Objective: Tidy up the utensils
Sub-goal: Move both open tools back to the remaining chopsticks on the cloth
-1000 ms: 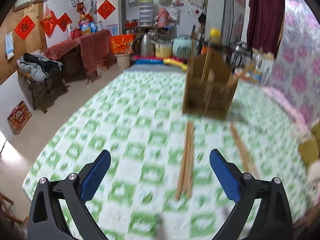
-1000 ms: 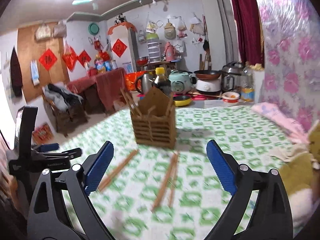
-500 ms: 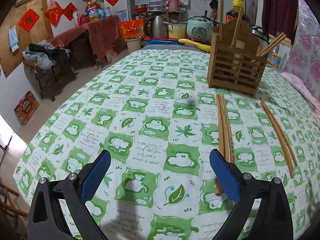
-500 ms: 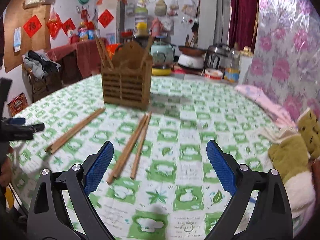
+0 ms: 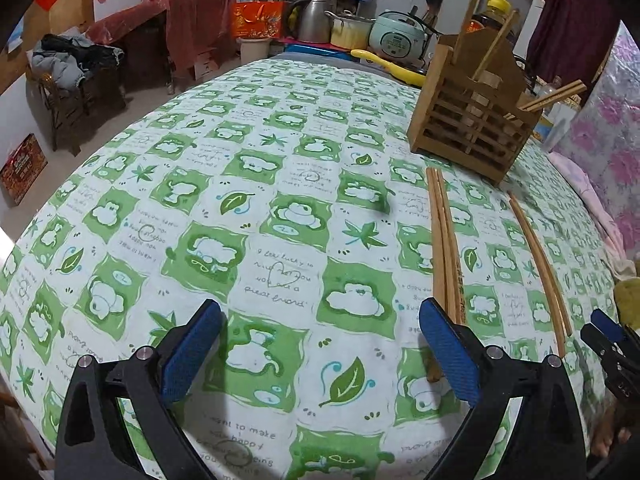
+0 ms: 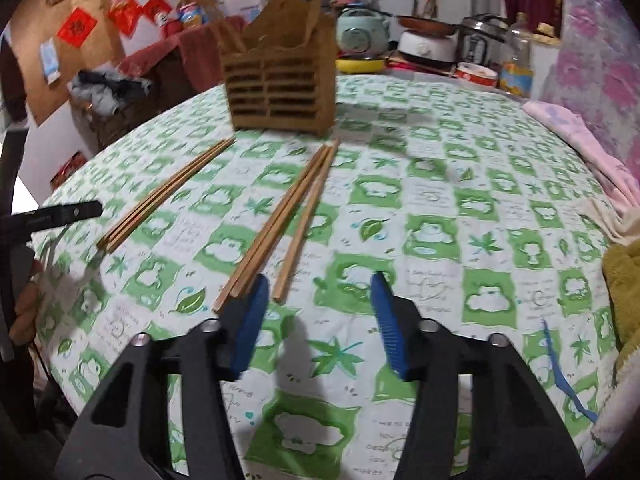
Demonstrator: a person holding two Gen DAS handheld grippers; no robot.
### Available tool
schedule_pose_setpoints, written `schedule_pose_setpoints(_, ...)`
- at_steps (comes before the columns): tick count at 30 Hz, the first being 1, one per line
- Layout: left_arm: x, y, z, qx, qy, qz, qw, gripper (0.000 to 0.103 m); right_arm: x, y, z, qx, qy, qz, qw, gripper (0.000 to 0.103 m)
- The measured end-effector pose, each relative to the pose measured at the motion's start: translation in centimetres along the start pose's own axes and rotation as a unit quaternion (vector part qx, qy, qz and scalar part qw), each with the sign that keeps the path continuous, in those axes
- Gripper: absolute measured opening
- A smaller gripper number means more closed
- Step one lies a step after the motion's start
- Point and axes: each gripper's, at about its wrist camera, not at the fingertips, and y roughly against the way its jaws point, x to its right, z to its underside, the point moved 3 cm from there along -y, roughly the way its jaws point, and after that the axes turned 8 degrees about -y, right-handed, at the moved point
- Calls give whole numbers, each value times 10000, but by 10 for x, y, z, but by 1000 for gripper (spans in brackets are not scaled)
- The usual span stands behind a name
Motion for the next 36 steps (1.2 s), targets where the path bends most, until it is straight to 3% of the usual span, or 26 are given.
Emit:
schedule_pose_setpoints(7, 1, 0, 0, 5, -10, 37, 10000, 97, -16, -8, 3, -233, 430, 39, 9988, 48)
schedule_pose_setpoints(10, 4, -1, 0, -13, -100, 68, 9999, 97, -4, -19, -1, -480, 68, 323, 9983, 47)
schedule_pose_setpoints(14, 12, 1, 1, 27, -351, 302, 9989, 97, 18, -19, -5, -458, -582, 281, 9969, 47)
schedule_pose_setpoints(19, 28, 2, 4, 58, -806, 496, 9955, 97, 16, -20, -4, -453, -521, 285, 9972, 49)
schedule_pose_setpoints(30, 40, -7, 7, -163, -1245, 146, 9920, 97, 15, -18, -4, -425, -479, 301, 9975, 58)
schedule_pose_setpoints(36, 35, -16, 5, -363, -1075, -134, 9934, 98, 16, -18, -5, -397, -519, 322, 9973, 61)
